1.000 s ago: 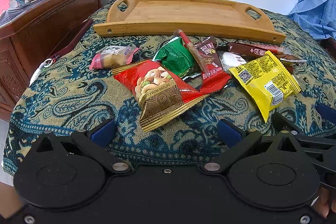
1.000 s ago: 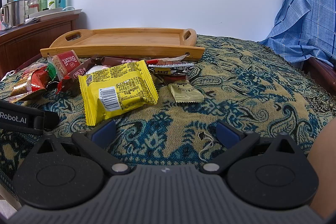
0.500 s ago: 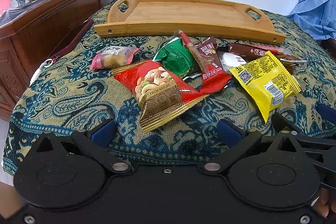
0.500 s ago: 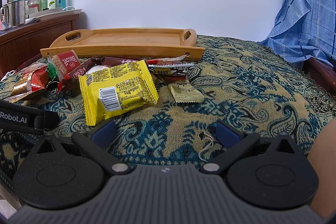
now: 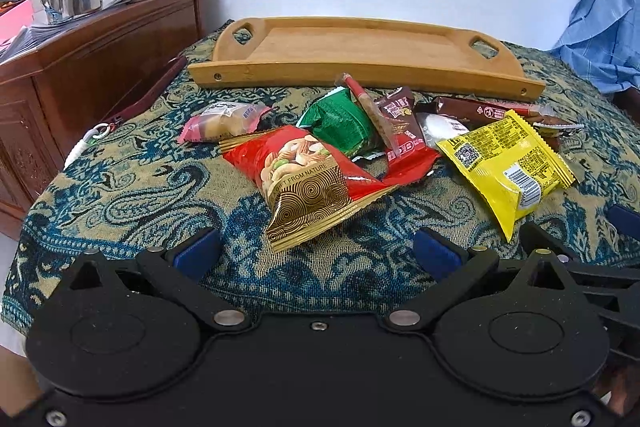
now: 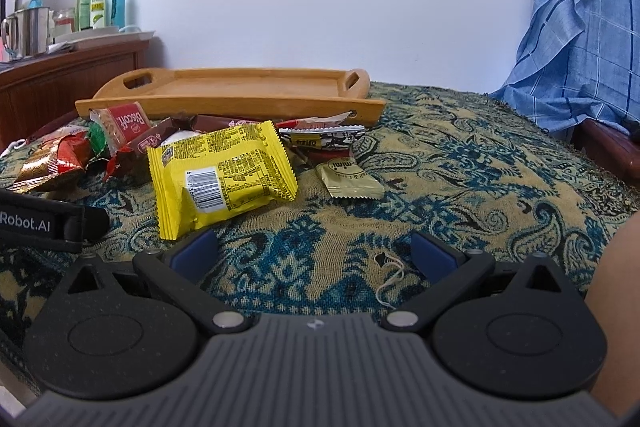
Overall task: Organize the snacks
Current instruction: 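Grasp the red-gold nut bag with left tool while right tool grasps yellow packet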
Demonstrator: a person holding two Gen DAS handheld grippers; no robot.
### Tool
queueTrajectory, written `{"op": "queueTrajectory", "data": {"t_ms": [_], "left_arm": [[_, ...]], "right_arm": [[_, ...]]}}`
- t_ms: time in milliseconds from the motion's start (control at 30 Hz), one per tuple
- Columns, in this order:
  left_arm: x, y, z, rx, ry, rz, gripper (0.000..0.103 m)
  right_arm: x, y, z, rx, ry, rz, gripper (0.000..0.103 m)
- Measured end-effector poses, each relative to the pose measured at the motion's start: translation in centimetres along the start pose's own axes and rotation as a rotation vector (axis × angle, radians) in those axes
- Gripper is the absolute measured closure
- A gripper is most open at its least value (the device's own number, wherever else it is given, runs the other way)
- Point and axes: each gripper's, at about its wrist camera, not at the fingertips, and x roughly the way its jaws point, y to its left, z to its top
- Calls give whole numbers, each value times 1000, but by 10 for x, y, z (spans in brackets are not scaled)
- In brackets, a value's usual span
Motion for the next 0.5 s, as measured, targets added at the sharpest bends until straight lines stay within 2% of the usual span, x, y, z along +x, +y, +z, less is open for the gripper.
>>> {"op": "queueTrajectory", "data": {"t_ms": [167, 300, 500], "left_arm": [[-9, 0, 3, -1, 4, 5, 0], [-22, 2, 5, 10, -44, 5, 0], [-37, 9, 19, -11, -112, -13, 0]], "right_arm": [[2, -4, 6, -21, 42, 47, 0], [0, -7, 11, -34, 69, 84, 0], [-7, -10, 17, -15, 44, 164, 0]]}}
